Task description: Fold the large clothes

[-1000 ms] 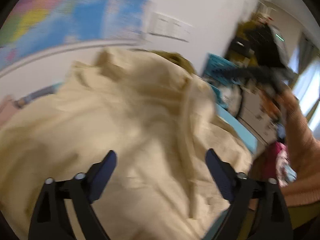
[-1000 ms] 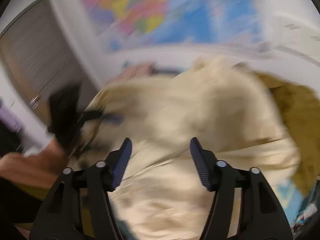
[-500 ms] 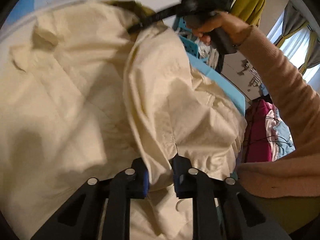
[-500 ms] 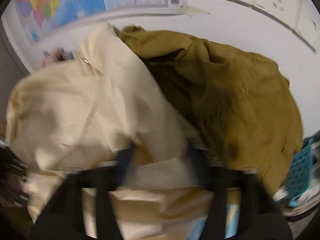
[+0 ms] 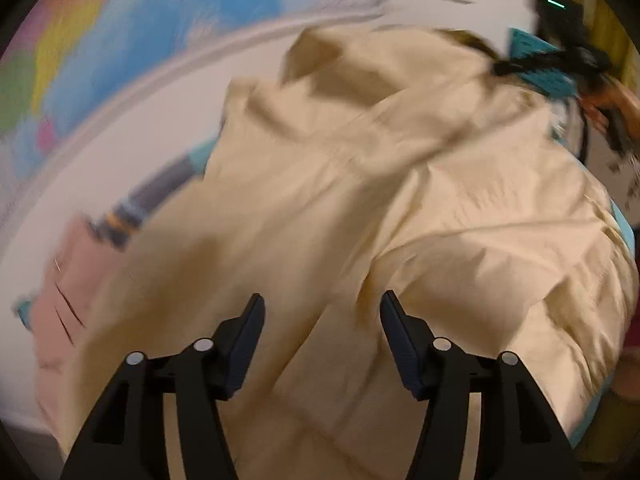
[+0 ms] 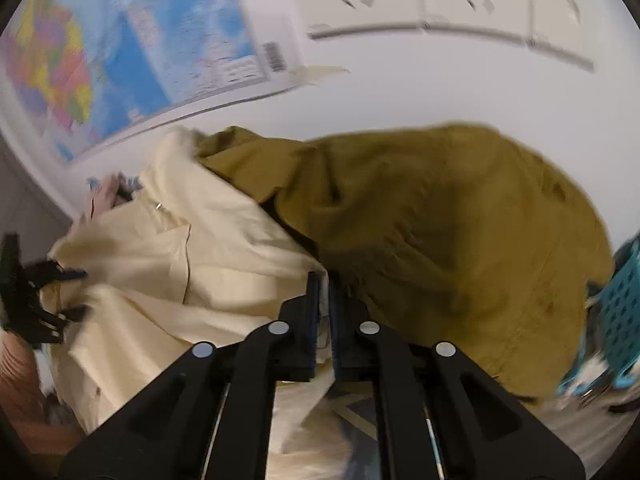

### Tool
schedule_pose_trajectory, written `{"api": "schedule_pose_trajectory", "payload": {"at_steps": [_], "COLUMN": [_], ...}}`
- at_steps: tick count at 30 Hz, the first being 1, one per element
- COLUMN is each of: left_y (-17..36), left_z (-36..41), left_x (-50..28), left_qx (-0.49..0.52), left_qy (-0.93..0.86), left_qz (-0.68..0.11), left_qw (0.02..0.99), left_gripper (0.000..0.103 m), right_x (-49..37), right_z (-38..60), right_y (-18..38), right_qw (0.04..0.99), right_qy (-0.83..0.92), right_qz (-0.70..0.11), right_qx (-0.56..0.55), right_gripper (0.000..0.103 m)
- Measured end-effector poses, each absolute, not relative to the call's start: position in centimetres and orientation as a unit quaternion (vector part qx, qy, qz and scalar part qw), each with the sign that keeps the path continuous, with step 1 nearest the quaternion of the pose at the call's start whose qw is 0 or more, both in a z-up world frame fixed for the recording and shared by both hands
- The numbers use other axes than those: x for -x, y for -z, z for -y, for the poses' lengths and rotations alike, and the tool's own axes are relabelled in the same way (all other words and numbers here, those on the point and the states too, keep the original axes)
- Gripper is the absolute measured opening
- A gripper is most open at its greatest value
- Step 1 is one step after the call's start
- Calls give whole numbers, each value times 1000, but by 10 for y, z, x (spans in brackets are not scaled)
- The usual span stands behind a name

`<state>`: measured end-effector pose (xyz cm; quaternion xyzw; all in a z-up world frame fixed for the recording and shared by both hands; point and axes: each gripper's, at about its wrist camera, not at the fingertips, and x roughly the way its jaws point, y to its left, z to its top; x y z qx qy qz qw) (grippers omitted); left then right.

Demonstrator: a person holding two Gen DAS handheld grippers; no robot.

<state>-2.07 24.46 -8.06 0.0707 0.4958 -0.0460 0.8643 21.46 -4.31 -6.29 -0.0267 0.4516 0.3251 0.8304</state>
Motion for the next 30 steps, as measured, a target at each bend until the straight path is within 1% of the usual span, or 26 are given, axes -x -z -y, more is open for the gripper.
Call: {"api": "schedule_pose_trajectory", "payload": {"at_steps": [1,2,3,4,5,6,9,11,12,13,15,16,17,18,20,21,22,24,25,27,28,29,30], "left_y": [87,89,88,84,80,76,72,82,91,100,115,118,118,114,98,90,78,62,60,70,74,82,90], "left_z": [-254,-260,-266,-270,-275,-278,-277,-271,-263,-257,-251,-249,-248,-247,-246,-247,-249,-256,-259,-265,-266,-265,-269], "left_x": [18,19,24,29,33,39,51,52,49,45,32,27,25,23,19,19,19,18,18,13,13,10,9], "left_qx": [-39,-22,-11,-8,-1,8,11,-10,-15,-22,-29,-35,-38,-42,-64,-69,-84,-90,-88,-86,-84,-75,-61], "left_qy": [56,67,72,77,87,98,123,125,129,135,133,124,122,121,89,80,60,34,32,24,26,29,28], "left_qz": [-510,-513,-507,-498,-491,-487,-486,-504,-514,-529,-544,-547,-543,-533,-506,-492,-467,-439,-437,-451,-459,-473,-485], "left_qw": [857,855,859,864,867,868,865,855,848,838,828,827,830,836,855,864,878,893,894,888,884,877,872], "left_gripper": [62,68,74,76,80,84,86,85,78,71,43,39,28,22,20,14,3,4,4,9,13,29,36], "right_x": [-209,-203,-198,-185,-179,-167,-129,-110,-104,-96,-89,-87,-86,-86,-87,-86,-87,-86,-83,-75,-71,-62,-58], "right_z": [45,47,53,58,63,65,53,34,21,3,-23,-34,-38,-39,-43,-42,-41,-40,-42,-44,-48,-59,-72], "right_y": [61,57,52,43,35,28,18,27,37,54,82,95,105,110,120,121,122,121,118,109,110,109,112], "right_qw": [835,844,851,861,863,866,863,836,825,804,780,771,762,759,756,759,762,766,772,768,766,768,767], "right_qy": [-324,-315,-309,-311,-323,-334,-376,-422,-432,-450,-465,-467,-473,-476,-476,-473,-470,-467,-464,-484,-492,-494,-494], "right_qz": [-443,-432,-422,-401,-385,-369,-331,-340,-350,-367,-392,-403,-411,-416,-424,-421,-420,-418,-413,-402,-397,-384,-379], "right_qx": [30,39,44,44,41,42,69,86,102,122,145,159,161,158,152,151,147,139,137,120,120,136,154], "right_gripper": [9,12,24,36,39,39,40,45,48,49,48,48,48,48,47,46,46,46,47,48,48,47,48]}}
